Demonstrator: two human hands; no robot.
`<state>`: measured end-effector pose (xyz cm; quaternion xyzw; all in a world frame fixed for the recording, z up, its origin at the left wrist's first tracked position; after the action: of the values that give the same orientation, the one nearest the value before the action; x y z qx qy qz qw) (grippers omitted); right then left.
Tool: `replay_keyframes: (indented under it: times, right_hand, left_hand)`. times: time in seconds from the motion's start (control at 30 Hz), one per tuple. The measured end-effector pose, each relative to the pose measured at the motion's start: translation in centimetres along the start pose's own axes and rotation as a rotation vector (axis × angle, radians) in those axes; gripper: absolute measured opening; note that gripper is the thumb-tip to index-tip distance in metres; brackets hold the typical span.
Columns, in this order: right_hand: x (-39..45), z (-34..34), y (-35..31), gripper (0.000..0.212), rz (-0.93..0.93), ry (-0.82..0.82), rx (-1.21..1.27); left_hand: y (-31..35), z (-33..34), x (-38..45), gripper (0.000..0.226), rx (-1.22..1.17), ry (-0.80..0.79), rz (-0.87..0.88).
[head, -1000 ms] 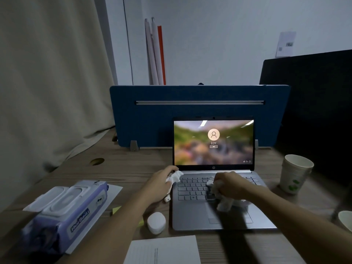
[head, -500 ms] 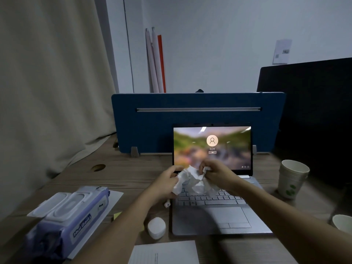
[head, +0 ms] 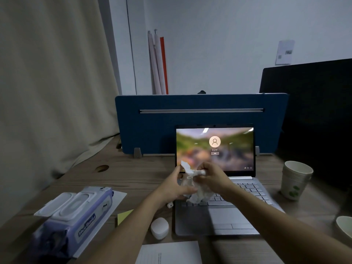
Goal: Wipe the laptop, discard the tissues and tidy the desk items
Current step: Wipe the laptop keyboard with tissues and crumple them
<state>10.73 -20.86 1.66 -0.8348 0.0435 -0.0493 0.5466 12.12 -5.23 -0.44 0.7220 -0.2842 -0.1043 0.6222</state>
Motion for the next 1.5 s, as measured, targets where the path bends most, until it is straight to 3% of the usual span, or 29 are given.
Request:
replay_keyframes:
  times: [0.07, 0.13, 0.33, 0.4, 0.53, 0.63, 0.83, 1.1, 1.23, 1.37, 1.5]
  right_hand:
    - [-0.1, 0.2, 0.0, 0.014, 0.008, -0.046, 0.029]
    - [-0.3, 0.5, 0.1, 0.007, 0.034, -0.086, 0.049]
    - [-0.6, 1.5, 0.4, 0.034, 0.09, -0.185, 0.149]
    - [-0.7, 1.7, 0.3, 0.034, 0.057, -0.172, 0.109]
    - [-0.1, 1.5, 0.4, 0.014, 0.032, -0.02, -0.012]
    - [0.2, 1.6, 0.4, 0.016, 0.011, 0.033, -0.138]
    - [0.6, 3.3, 0.7, 0.014, -0.013, -0.025, -0.198]
    - [0.7, 6.6, 0.9, 0.014, -0.105, -0.138, -0.459]
    - [0.6, 8.4, 0.9, 0.03, -0.142, -0.239, -0.66]
    - [0.6, 9.6, 0.9, 0.034, -0.149, -0.263, -0.836]
    - [0.9, 10.0, 0.7, 0.028, -0.14, -0.216, -0.805]
  left_hand:
    - [-0.1, 0.0, 0.0, 0.084, 0.022, -0.019, 0.033]
    - [-0.4, -0.1, 0.1, 0.081, 0.023, -0.017, 0.058]
    - [-1.1, -1.3, 0.4, 0.065, 0.137, 0.085, 0.102]
    - [-1.3, -1.6, 0.5, 0.059, 0.126, 0.099, 0.111]
    - [-1.7, -1.8, 0.4, 0.045, 0.127, 0.093, 0.094]
    - [-1.8, -2.4, 0.2, 0.036, 0.114, 0.104, 0.085]
    - [-1.9, -6.0, -1.4, 0.04, 0.135, 0.208, 0.049]
    - [-2.1, -11.9, -3.9, 0.034, 0.363, 0.445, -0.01]
    - [-2.7, -13.6, -4.7, 0.026, 0.429, 0.46, -0.055]
    - [-2.8, -14.3, -5.5, 0.037, 0.444, 0.454, -0.085]
    - [-2.2, -15.2, -6.5, 0.057, 0.516, 0.486, -0.069]
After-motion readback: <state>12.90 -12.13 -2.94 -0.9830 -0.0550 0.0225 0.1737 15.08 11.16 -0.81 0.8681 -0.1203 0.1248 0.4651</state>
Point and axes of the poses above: each hand's wrist, its own x-axis towards the middle knuckle, its own z-axis out of the palm, y = z × x, the point moved 5 cm from there along x, towards the middle knuckle, and after that the axes turned 10 degrees about z, right-handed, at the moved point
